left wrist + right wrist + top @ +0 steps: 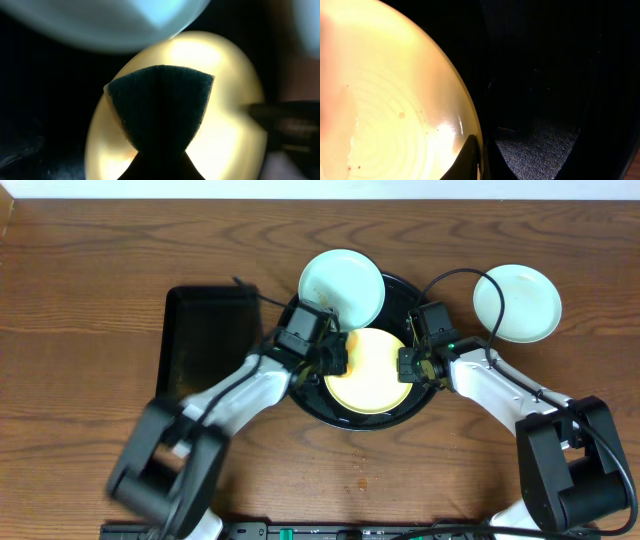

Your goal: Clean dirty plates on tray and stack at the side

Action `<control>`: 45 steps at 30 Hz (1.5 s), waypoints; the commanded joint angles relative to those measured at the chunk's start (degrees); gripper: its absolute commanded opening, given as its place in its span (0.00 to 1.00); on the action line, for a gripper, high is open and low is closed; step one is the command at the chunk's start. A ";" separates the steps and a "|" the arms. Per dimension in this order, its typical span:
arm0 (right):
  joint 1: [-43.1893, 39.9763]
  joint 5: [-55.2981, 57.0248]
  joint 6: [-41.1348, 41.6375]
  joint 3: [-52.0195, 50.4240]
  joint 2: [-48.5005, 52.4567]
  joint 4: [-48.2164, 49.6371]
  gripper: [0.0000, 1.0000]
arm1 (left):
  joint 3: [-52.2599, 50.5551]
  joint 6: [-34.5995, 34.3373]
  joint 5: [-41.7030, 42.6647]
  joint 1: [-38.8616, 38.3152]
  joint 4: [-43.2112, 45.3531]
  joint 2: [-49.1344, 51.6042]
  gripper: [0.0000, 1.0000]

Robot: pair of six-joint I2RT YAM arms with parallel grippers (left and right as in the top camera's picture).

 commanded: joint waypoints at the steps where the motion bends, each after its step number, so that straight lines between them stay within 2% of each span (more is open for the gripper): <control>1: 0.68 2.25 0.33 -1.42 1.14 -0.13 0.04 | 0.70 -0.63 -0.57 0.70 0.52 -15.43 0.07; 5: 0.68 2.25 0.33 -1.42 1.14 0.11 0.07 | 0.70 -0.37 -4.37 2.99 -3.19 -25.40 0.07; 6: 0.68 2.25 0.33 -1.42 1.14 0.50 0.09 | 0.70 1.01 -5.68 5.55 -7.15 -29.03 0.07; 9: 0.68 2.27 0.31 -1.42 1.14 0.94 0.11 | 0.70 1.55 -6.05 10.32 -13.90 -31.69 0.07; 10: 0.68 2.27 0.31 -1.42 1.14 1.11 0.02 | 0.70 1.55 -6.03 12.46 -16.90 -32.00 0.08; 14: 0.68 2.29 -3.37 0.26 0.68 1.09 0.01 | 0.68 2.93 -6.01 19.61 -28.28 -31.32 0.08; 17: 0.68 3.34 -5.88 3.61 -0.85 -1.97 0.01 | 0.68 4.59 -6.05 21.35 -31.32 -31.34 0.07; 23: 0.70 12.76 -12.81 12.22 -6.97 -10.27 0.01 | 0.68 4.96 -6.05 22.36 -33.16 -31.34 0.07; 27: 1.01 17.22 -18.12 14.88 -10.91 -11.15 0.01 | 0.68 5.86 -6.08 22.36 -33.20 -31.34 0.08; 28: 1.84 20.31 -22.25 16.11 -13.14 -11.10 0.01 | 0.68 5.88 -6.10 22.36 -33.55 -31.34 0.08; 32: 6.36 31.93 -28.72 18.21 -16.24 -10.58 0.01 | 0.68 6.75 -6.08 22.36 -34.14 -31.32 0.08; 38: 20.81 61.31 -40.85 18.51 -15.58 -6.14 0.01 | 0.63 7.10 -6.10 22.36 -34.42 -31.32 0.08; 40: 24.96 65.75 -45.59 18.51 -14.71 -2.34 0.01 | 0.61 7.10 -6.03 22.36 -34.42 -31.32 0.08; 45: 29.05 69.35 -49.88 18.51 -13.40 3.30 0.01 | 0.61 7.10 -5.51 22.36 -35.04 -31.32 0.08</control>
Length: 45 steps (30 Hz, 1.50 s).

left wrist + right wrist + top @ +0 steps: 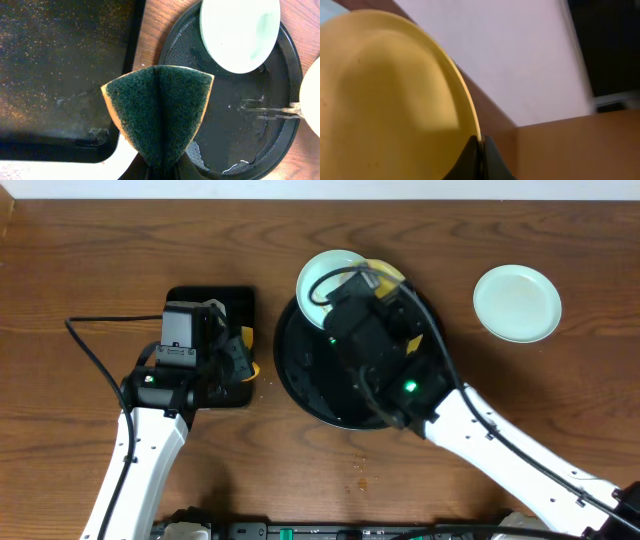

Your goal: Clean dirty plates on tray and stack at the side

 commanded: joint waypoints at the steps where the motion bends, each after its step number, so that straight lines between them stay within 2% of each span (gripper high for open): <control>1: 1.36 7.02 -4.46 0.98 0.94 1.22 0.01 | 0.00 0.98 0.31 0.28 -0.63 0.02 0.08; 5: 1.36 6.99 -4.39 0.98 0.94 1.33 0.01 | 0.00 0.96 1.42 0.28 -0.63 0.02 0.08; 9: 1.25 4.59 -1.25 0.98 0.94 0.94 0.01 | 0.00 0.94 8.63 0.11 0.79 0.02 0.08; 12: 0.24 -7.85 7.10 0.98 0.87 -3.26 0.01 | 0.00 0.92 15.30 -1.20 3.63 0.02 0.08; 14: -1.49 -18.29 13.86 0.98 0.35 -6.88 0.01 | 0.00 0.90 17.64 -2.34 5.46 0.02 0.08; 17: -4.70 -30.51 19.41 0.98 -0.81 -9.44 0.01 | 0.00 0.70 20.15 -3.87 8.15 0.02 0.08; 18: -7.78 -39.56 23.52 0.98 -1.46 -10.58 0.01 | 0.00 0.66 21.59 -5.20 9.97 0.02 0.08; 21: -13.14 -51.91 28.89 0.98 -1.57 -10.86 0.01 | 0.00 -0.98 21.59 -8.17 12.98 0.13 0.08; 23: -14.95 -55.76 29.24 0.98 -1.81 -10.10 0.01 | 0.00 -1.03 21.57 -9.84 15.32 0.57 0.08; 35: -15.56 -56.17 29.24 1.01 -5.66 -8.98 0.01 | 0.00 -3.43 21.59 -21.18 34.36 12.39 0.08; 39: -15.54 -56.22 30.32 1.01 -5.77 -8.52 0.01 | 0.00 -3.32 20.79 -23.78 35.34 15.23 0.08; 45: -15.67 -58.31 31.41 1.01 -6.43 -8.59 0.01 | -0.04 -3.10 14.67 -24.37 34.25 17.29 0.08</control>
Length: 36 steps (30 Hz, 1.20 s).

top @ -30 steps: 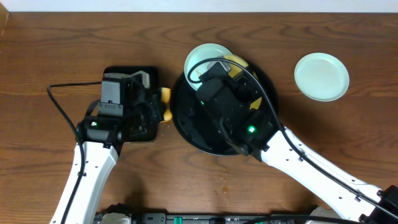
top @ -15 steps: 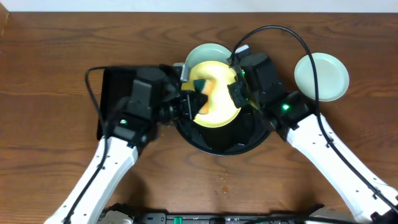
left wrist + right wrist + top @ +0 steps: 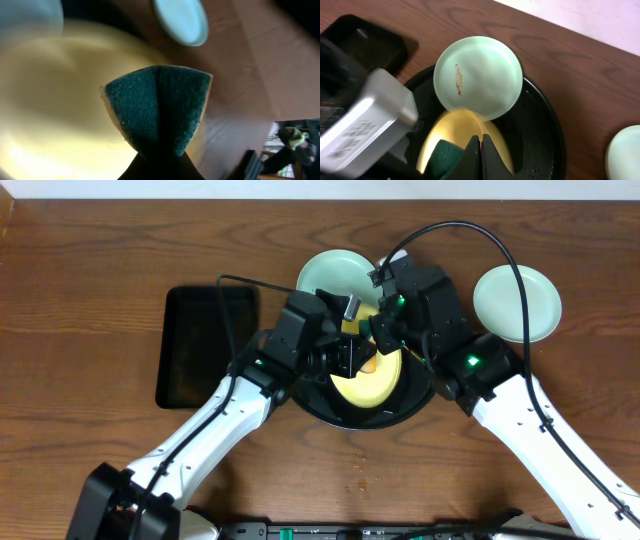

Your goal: Clean dirty plates on tray and stack at the side

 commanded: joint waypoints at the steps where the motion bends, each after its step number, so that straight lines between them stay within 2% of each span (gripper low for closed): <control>1: -0.33 -2.43 2.32 0.90 -1.60 0.11 0.01 | 0.09 0.42 -4.02 0.07 -0.76 0.44 0.08; 7: -2.64 -2.19 2.36 0.90 -2.78 -2.86 0.02 | 0.09 2.12 -5.46 0.07 -3.58 0.44 0.08; 8: -3.78 -2.56 2.38 0.87 -2.56 -4.17 0.14 | 0.09 2.12 -6.34 0.07 -4.33 0.44 0.08; 9: -6.14 -4.22 2.38 0.87 -1.92 -6.23 0.32 | 0.09 2.12 -7.80 0.04 -5.51 0.44 0.08; 11: -9.97 -7.67 2.03 0.87 -0.57 -8.52 0.38 | 0.09 2.36 -8.26 0.04 -6.14 0.44 0.08; 16: -20.11 -18.93 -2.05 0.83 8.20 -14.62 0.38 | 0.09 2.80 -10.54 -1.40 -5.97 0.46 0.07; 19: -21.66 -22.67 -4.39 0.55 14.58 -14.97 0.41 | 0.09 2.75 -14.45 -3.02 -5.70 0.46 0.07; 28: -21.66 -22.73 -4.96 0.55 28.96 -10.56 0.37 | 1.86 0.26 -15.26 -4.72 -3.58 5.18 0.07; 31: -21.66 -22.75 -4.94 0.55 31.12 -9.84 0.24 | 4.76 -1.09 -12.72 -4.72 -3.80 9.44 0.07; 32: -21.66 -22.75 -4.94 0.55 31.47 -9.81 0.15 | 5.77 -2.19 -11.93 -4.72 -3.78 11.04 0.07; 33: -21.66 -22.75 -4.92 0.55 32.04 -9.75 0.01 | 6.64 -3.89 -11.10 -4.83 -3.74 12.79 0.07; 36: -21.66 -22.73 -4.76 0.55 32.98 -9.68 0.01 | 7.21 -7.78 -10.71 -5.86 -3.28 15.82 0.07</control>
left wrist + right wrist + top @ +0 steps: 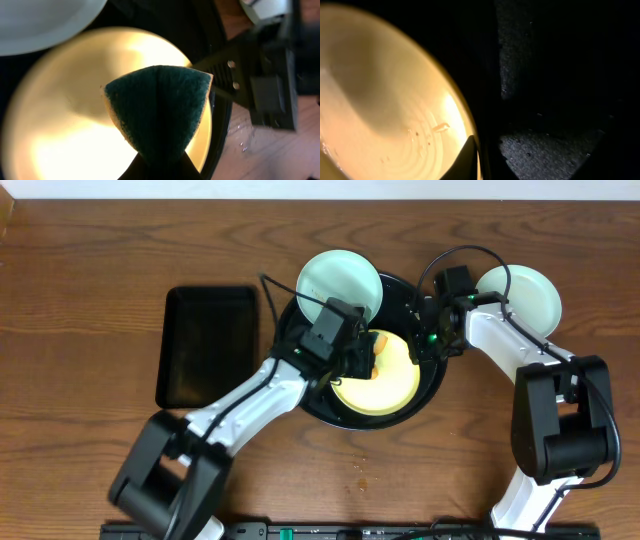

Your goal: Clean dirty plates on tray and stack at the side

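A yellow plate lies in the round black tray, with specks and a smear on its face. My left gripper is shut on a folded green-and-yellow sponge held over the plate's upper left part. My right gripper is shut on the plate's right rim, one finger lying on the inner face. A pale green plate rests on the tray's far left edge. A second pale green plate sits on the table at the right.
A black rectangular tray lies on the wooden table at the left. Water drops show on the wood beside the round tray. Both arms' cables loop over the tray's far side.
The yellow plate was held tilted above the round tray; now it lies low in the tray. My right gripper sits lower at its right rim. The sponge remains over the plate.
First both grippers were at the yellow plate in the round tray. Then the left held the sponge over the rectangular tray while the right held the plate raised. Later plate and sponge met above the round tray; now the plate is down in it.
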Action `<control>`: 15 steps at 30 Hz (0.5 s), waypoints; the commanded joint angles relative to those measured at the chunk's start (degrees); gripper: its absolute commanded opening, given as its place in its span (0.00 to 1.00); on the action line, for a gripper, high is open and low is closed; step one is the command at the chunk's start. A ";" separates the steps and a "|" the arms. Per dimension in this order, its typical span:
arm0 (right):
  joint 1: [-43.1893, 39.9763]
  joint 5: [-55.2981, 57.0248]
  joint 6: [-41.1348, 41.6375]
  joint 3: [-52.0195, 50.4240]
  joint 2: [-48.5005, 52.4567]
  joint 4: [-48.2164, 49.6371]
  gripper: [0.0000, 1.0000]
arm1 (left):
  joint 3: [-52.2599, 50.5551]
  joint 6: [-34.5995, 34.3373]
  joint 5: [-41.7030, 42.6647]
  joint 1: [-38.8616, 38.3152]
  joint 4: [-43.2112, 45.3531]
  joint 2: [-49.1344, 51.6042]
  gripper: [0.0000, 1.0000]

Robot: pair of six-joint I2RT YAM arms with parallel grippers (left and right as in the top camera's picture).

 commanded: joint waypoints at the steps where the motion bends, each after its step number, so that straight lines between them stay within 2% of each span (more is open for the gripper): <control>1: -0.22 -0.22 -0.15 0.22 1.51 0.33 0.01 | 2.21 -5.05 1.81 -2.05 1.03 3.48 0.07; 6: -0.22 -0.22 -0.13 0.09 1.51 0.92 0.01 | 2.21 -5.07 1.22 -6.54 4.31 7.06 0.07; 15: 0.02 -0.24 -0.15 0.07 1.51 0.90 0.01 | 2.14 -3.61 -8.59 -8.85 3.41 11.04 0.07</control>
